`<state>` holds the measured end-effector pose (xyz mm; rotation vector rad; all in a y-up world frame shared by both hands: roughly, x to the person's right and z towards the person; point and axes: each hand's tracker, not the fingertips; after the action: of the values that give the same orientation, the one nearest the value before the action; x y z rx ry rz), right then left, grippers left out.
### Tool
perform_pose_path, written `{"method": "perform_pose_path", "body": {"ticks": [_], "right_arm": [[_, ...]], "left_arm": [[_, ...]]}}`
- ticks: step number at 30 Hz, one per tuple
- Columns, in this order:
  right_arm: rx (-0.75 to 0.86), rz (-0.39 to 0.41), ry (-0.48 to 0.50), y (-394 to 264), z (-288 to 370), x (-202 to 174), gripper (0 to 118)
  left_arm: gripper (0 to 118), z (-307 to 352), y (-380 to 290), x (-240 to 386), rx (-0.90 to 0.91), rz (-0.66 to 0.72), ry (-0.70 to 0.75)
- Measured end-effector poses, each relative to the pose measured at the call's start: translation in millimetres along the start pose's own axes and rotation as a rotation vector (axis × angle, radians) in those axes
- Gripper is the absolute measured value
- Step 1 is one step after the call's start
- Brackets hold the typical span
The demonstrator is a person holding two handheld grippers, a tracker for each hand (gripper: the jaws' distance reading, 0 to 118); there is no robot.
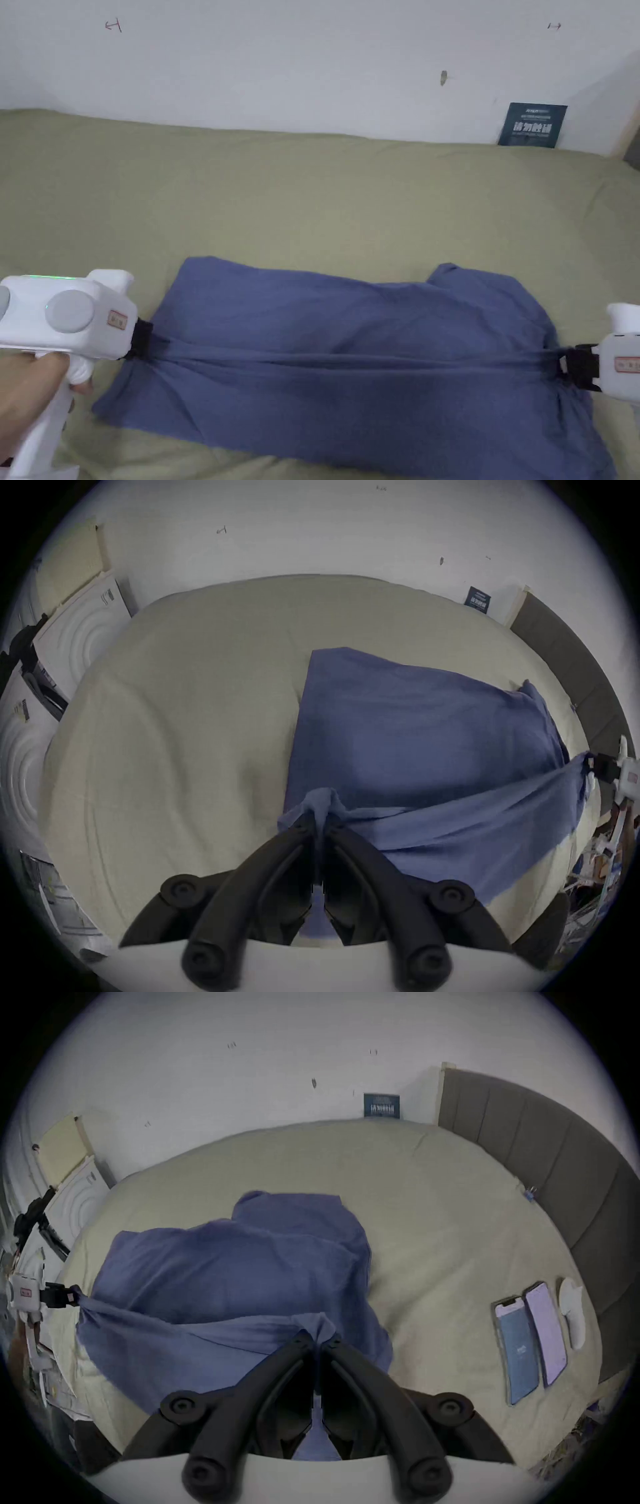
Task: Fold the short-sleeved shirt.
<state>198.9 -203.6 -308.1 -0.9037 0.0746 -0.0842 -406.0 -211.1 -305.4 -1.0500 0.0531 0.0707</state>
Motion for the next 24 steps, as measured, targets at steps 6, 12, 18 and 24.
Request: {"method": "perform_pose_path", "body": {"ticks": [6,12,18,24], "right_arm": [[0.035,-0.062,0.021,-28.1,33.4,0.7,106],[0.045,0.021,0.003,-64.9,51.4,-1.8,0],[0.037,0.013,-0.014,-89.1,67.5,0.5,0],[-0.003,0.001,-0.001,-89.9,53.5,17.6,0]], "left_arm": [[111,17.0,-23.0,-17.0,0.085,0.111,0.006],[0,63.3,-74.0,-32.5,0.112,0.141,0.042],[4,44.9,-82.0,-33.3,0.017,0.119,-0.002],[117,1.1,-71.7,-21.3,0.002,0.117,0.062]]}}
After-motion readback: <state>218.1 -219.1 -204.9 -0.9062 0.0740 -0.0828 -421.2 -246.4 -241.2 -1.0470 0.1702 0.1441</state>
